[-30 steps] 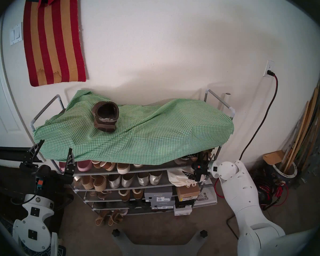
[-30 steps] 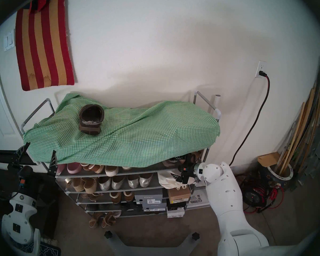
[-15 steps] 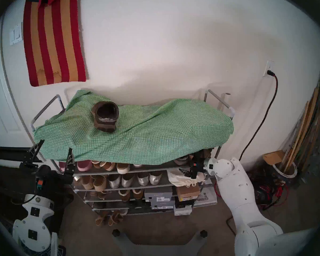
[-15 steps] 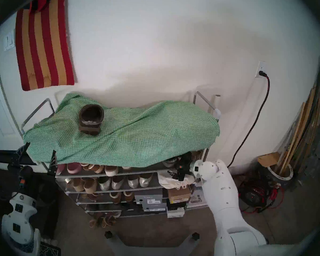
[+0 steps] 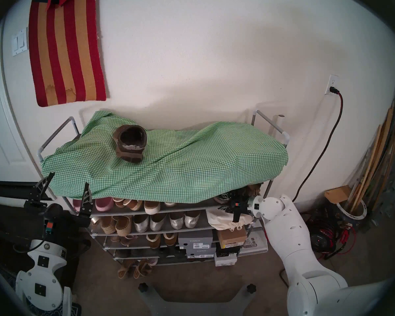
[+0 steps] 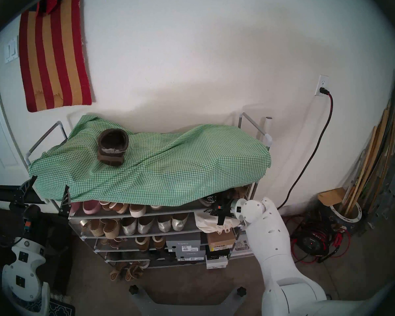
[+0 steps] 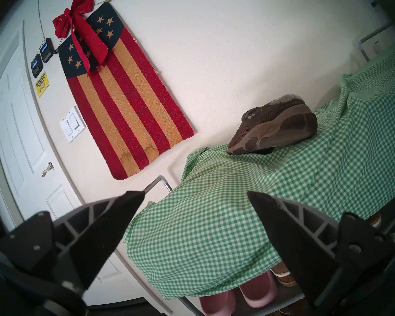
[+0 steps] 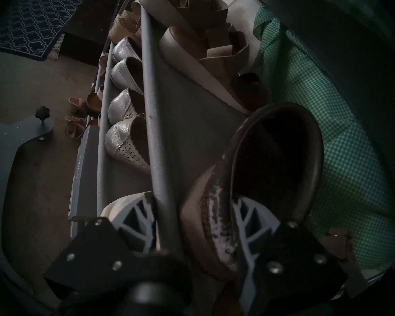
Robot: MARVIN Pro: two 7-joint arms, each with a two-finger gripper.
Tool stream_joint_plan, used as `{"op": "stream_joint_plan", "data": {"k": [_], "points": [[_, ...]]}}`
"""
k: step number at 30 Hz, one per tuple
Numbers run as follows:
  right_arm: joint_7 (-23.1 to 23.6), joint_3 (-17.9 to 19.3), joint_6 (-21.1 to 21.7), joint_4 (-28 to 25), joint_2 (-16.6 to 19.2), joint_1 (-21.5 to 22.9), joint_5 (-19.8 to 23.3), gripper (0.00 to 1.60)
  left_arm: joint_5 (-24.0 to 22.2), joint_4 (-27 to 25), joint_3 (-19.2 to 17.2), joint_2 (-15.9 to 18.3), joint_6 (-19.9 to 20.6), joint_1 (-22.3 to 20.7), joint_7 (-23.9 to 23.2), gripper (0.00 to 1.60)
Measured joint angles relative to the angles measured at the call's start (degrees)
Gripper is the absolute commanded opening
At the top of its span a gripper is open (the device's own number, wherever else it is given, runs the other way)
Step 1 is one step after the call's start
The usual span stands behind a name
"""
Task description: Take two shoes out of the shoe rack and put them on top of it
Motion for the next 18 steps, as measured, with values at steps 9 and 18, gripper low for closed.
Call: {"op": "stream_joint_plan", "data": {"k": [9,18], "points": [[1.01,0.76,-0.04,-2.68,-0.18,-1.75,0.26,0.0,0.01,0.0,-0.01,-0.03,-0.01,-0.01,-0.03,1.6],[2.74,1.85,-0.55,-7.12,-0.47,-4.99,0.91,0.0,0.01,0.0,-0.01,-0.07,-0.03,-0.02,-0.05,1.6]]}}
